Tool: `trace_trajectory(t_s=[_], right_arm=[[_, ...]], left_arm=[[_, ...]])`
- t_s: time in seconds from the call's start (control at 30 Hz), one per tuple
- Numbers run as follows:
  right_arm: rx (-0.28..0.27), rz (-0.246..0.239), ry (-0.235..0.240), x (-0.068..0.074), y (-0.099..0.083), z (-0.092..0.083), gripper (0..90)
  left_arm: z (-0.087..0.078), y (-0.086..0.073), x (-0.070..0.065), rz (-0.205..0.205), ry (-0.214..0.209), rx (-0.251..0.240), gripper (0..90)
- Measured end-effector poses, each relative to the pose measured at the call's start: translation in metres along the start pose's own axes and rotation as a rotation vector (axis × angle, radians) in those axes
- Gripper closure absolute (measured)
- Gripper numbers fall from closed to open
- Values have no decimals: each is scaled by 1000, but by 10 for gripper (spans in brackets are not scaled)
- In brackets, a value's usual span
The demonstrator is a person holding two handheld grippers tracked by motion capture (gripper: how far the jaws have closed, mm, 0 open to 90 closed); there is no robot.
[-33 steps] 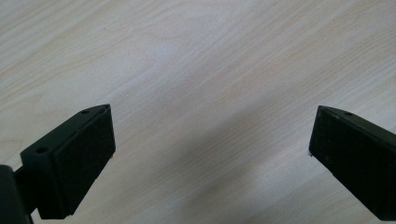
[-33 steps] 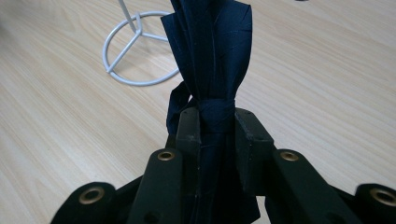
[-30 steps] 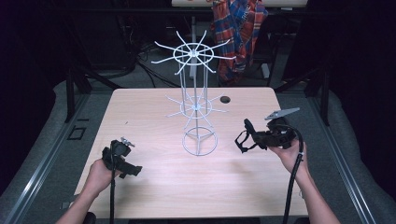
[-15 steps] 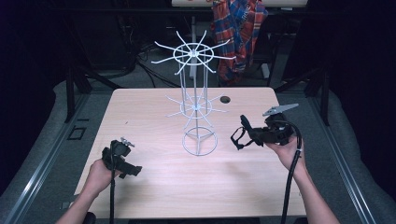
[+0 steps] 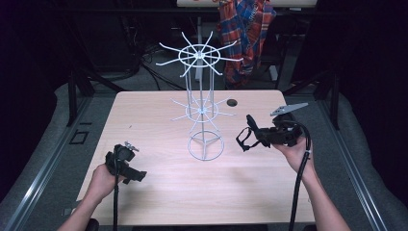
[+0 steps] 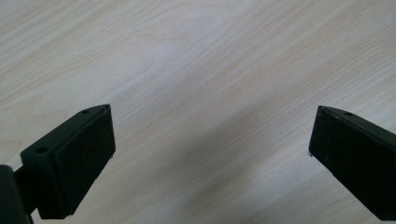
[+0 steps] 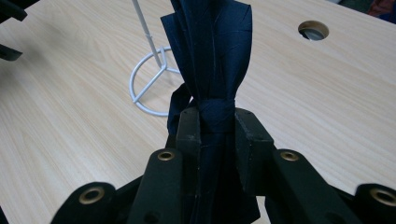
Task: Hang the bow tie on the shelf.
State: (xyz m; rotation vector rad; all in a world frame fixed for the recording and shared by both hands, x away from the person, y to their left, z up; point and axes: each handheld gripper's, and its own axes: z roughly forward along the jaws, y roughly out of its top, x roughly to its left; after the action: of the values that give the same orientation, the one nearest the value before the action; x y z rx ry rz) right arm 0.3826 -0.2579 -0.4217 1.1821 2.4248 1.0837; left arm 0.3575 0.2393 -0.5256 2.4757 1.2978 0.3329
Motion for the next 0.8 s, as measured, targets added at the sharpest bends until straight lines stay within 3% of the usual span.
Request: trace_trajectory(t_s=[0.8], right_arm=[[-16,-35,18,7,18,-5,731]], left_arm=[[1,1,0,6,-4,4,4]])
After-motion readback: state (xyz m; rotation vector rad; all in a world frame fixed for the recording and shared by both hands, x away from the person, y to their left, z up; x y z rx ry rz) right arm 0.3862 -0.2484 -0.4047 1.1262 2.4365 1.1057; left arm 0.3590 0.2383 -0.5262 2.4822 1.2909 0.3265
